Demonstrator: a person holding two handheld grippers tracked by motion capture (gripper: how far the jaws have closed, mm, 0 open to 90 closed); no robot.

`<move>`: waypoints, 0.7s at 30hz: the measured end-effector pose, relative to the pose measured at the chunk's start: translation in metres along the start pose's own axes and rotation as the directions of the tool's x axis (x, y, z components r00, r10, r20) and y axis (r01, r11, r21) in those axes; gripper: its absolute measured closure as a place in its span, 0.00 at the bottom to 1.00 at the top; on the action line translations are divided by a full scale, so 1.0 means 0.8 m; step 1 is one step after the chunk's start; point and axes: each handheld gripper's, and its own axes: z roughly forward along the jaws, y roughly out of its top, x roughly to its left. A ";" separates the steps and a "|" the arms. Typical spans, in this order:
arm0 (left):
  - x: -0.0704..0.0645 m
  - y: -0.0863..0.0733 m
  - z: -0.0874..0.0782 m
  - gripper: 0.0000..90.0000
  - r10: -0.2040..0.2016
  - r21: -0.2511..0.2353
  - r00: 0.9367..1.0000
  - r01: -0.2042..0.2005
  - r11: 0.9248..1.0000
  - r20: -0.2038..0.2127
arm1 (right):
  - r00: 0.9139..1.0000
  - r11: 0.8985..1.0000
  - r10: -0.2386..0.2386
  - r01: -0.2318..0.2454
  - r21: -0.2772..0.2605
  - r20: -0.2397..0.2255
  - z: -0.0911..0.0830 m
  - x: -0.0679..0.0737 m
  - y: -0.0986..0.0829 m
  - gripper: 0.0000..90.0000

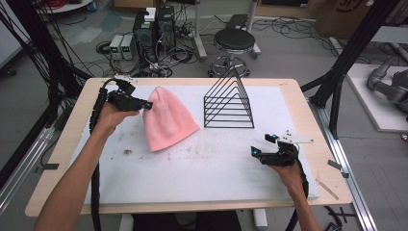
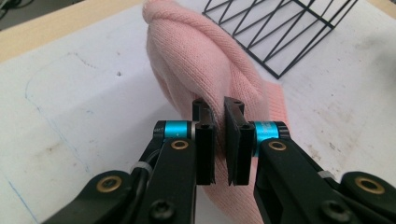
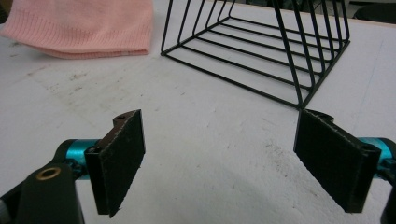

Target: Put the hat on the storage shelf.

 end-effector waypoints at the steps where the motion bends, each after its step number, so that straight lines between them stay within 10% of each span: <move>1: -0.004 0.002 -0.003 0.93 0.013 0.007 1.000 -0.013 1.000 -0.004 | 1.000 1.000 -0.005 0.005 -0.001 -0.001 0.000 0.000 0.001 0.18; 10: -0.033 0.031 -0.026 0.93 0.107 -0.014 0.994 -0.107 0.994 0.015 | 1.000 1.000 -0.007 0.007 -0.011 -0.007 -0.001 0.002 0.006 0.18; 21: -0.076 0.063 -0.051 0.93 0.228 -0.034 0.973 -0.226 0.973 0.046 | 1.000 1.000 -0.011 0.010 -0.030 -0.028 -0.003 0.001 0.011 0.18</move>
